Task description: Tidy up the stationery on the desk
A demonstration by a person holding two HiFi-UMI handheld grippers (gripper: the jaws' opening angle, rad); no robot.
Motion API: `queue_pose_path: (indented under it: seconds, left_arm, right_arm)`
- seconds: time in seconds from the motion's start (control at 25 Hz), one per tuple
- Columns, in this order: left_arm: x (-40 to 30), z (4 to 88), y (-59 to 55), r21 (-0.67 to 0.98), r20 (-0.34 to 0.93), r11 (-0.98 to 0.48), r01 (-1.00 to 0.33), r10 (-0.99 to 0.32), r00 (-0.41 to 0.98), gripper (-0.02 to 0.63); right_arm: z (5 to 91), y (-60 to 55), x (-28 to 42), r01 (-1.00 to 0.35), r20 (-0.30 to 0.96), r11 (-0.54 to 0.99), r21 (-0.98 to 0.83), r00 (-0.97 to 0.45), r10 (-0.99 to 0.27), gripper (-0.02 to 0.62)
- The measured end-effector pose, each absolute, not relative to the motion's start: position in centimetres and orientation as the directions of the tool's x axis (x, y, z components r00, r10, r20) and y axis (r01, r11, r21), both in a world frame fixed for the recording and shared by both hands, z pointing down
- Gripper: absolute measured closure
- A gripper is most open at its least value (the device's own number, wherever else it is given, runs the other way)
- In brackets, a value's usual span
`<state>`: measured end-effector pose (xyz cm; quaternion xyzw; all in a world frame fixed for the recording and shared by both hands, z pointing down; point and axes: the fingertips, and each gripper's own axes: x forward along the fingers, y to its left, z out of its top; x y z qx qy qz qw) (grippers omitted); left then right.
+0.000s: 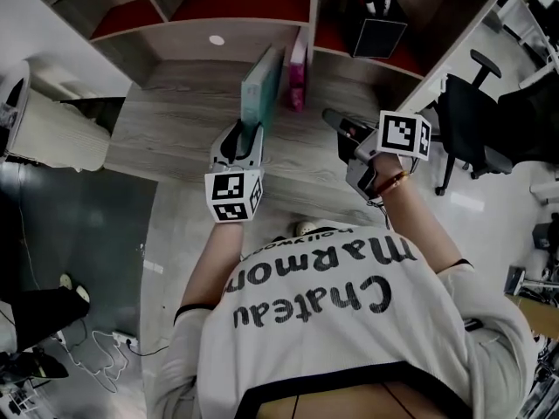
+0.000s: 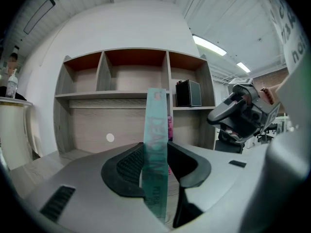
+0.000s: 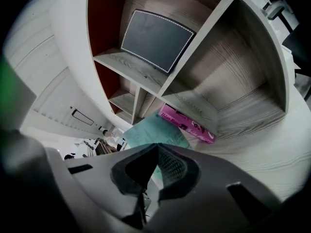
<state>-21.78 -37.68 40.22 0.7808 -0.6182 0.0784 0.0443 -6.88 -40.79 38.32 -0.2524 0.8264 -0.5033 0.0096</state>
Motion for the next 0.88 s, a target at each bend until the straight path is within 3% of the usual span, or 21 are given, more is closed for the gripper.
queue_pose_path:
  seconds: [0.88]
  left_arm:
    - [-21.4, 41.7, -40.2, 0.103, 0.097, -0.227, -0.968, -0.967, 0.237, 0.449]
  right_arm:
    - [41.3, -41.4, -5.6, -0.457, 0.297, 0.324, -0.828, -0.848, -0.439, 0.583]
